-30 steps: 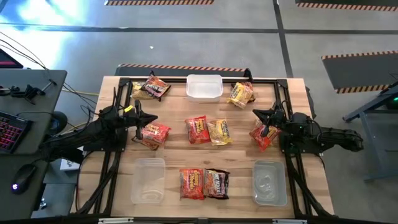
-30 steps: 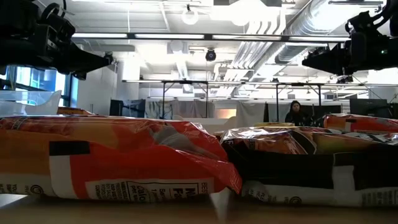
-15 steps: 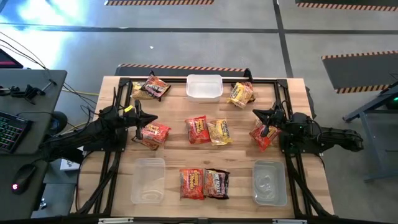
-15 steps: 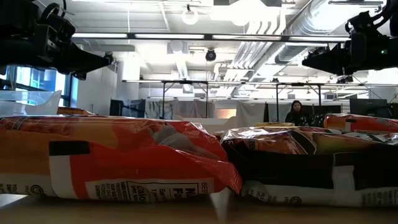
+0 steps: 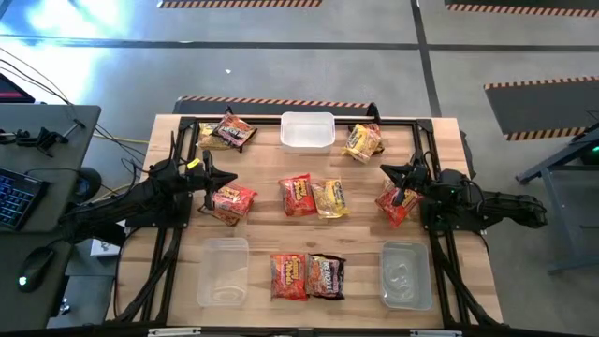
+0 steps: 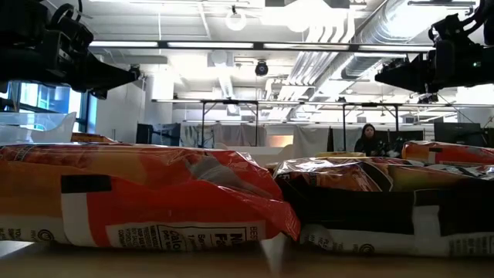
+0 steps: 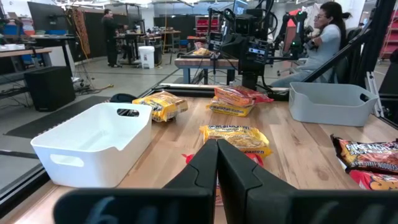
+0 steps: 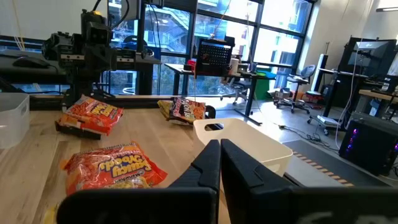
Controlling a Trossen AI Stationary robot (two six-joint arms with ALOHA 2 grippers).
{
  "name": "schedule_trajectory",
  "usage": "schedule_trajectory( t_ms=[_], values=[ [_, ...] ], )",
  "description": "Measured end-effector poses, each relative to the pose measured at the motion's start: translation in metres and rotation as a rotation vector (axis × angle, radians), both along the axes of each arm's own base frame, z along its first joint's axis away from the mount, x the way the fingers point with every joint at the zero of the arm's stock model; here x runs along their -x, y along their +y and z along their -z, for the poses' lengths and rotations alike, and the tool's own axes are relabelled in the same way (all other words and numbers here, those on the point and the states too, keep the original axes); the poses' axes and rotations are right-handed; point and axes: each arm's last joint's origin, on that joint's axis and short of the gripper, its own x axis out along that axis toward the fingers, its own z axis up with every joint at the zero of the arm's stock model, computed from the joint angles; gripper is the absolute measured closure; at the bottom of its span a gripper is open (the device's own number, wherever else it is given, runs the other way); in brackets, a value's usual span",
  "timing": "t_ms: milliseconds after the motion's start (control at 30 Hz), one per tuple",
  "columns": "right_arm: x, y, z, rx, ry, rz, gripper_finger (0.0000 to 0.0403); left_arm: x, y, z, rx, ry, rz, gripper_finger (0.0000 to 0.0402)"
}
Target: Sort Maruchan noodles
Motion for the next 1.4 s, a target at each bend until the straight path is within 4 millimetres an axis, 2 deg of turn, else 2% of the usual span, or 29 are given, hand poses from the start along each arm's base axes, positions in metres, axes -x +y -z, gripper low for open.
schedule_trajectory(
  t_ms=[167, 300, 400, 533, 867, 1000, 1267, 1400],
  values=[
    [0.000, 0.000, 0.000, 0.000, 0.000, 0.007, 0.0403, 0.000, 0.000, 0.000, 0.000, 0.000, 0.000, 0.0398],
    [0.001, -0.003, -0.001, 0.000, -0.007, 0.095, 0.0403, 0.000, 0.000, 0.000, 0.000, 0.000, 0.000, 0.0398],
    [0.002, -0.004, -0.001, 0.088, 0.036, 0.142, 0.0403, 0.000, 0.000, 0.000, 0.000, 0.000, 0.001, 0.0398],
    [0.002, -0.004, -0.001, 0.150, 0.077, 0.147, 0.0403, 0.000, 0.000, 0.000, 0.000, 0.000, 0.000, 0.0398],
    [0.002, -0.004, -0.001, 0.145, 0.072, 0.144, 0.0403, 0.000, 0.000, 0.000, -0.001, -0.005, -0.016, 0.0398],
    [0.001, -0.002, -0.005, 0.079, -0.012, 0.077, 0.0403, 0.000, 0.000, 0.000, 0.000, -0.005, -0.016, 0.0398],
    [0.007, 0.000, -0.028, 0.096, -0.268, 0.046, 0.0403, 0.000, 0.000, -0.001, 0.000, -0.006, -0.017, 0.0398],
    [0.006, -0.002, -0.035, -0.012, -0.257, 0.081, 0.0403, 0.000, 0.000, -0.001, 0.047, -0.015, -0.017, 0.0398]
  ],
)
